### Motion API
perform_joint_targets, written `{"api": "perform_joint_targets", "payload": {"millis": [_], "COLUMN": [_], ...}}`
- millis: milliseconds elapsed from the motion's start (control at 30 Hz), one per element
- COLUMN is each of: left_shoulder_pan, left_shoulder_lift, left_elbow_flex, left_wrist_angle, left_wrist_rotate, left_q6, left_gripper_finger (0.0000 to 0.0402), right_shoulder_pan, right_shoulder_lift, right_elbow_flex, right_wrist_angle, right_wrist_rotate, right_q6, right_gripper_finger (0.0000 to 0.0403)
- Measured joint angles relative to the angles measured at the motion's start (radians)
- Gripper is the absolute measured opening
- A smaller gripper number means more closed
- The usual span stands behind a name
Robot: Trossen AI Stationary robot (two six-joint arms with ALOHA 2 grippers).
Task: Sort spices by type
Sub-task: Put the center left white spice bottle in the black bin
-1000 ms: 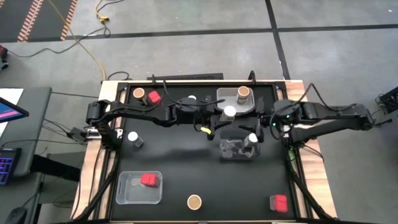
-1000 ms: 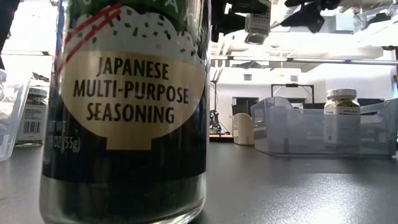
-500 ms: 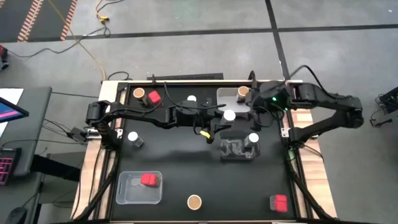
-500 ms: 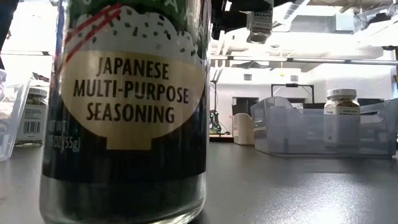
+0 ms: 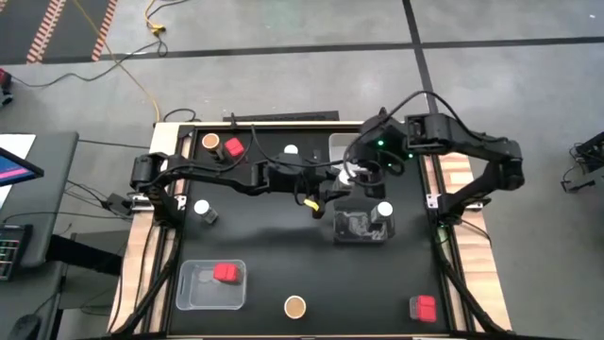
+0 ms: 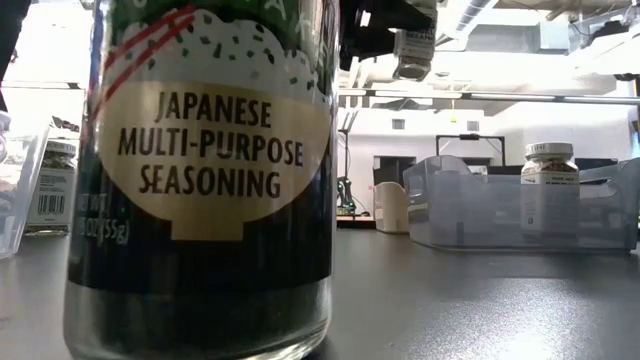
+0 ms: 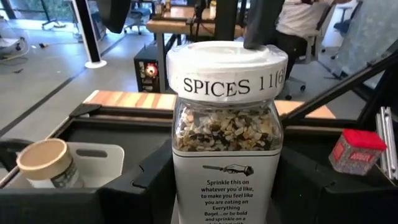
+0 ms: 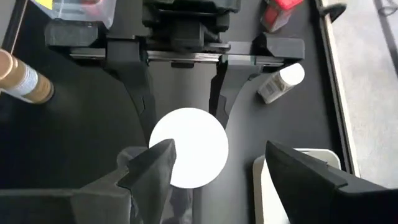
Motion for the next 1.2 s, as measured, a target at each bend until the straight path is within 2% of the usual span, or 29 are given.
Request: {"api": "perform_joint_targets", "payload": {"millis": [233,433,867,1200], "left_shoulder_pan": [0.000,0.000,0.000,0.000], "left_shoulder_lift": [0.000,0.000,0.000,0.000], "left_elbow_flex": [0.000,0.000,0.000,0.001], "left_wrist_angle": [-0.008,-0.010,-0.012,-0.013], "left_wrist_rotate": [0.000,-0.001,-0.001,-0.001], "left_q6": [0.003,0.011,0.012,0.012], "left_gripper_finger": [0.0202,0.0202,0.0202,0.0202], "right_shoulder_pan": [0.000,-0.002,-0.002,-0.002], "right_shoulder_lift": [0.001,-0.034,-0.042,-0.042], "right_elbow_flex": [0.032,0.036,0.035,0.025], "right_wrist_angle": [0.007,0.056,-0.042,-0.053], "right_wrist_rotate": [0.000,0.000,0.000,0.000], "right_q6": [-0.015,0.052,0.038,0.059], "right_gripper_finger": [0.0286,0.0286,0.0287,0.0296]}}
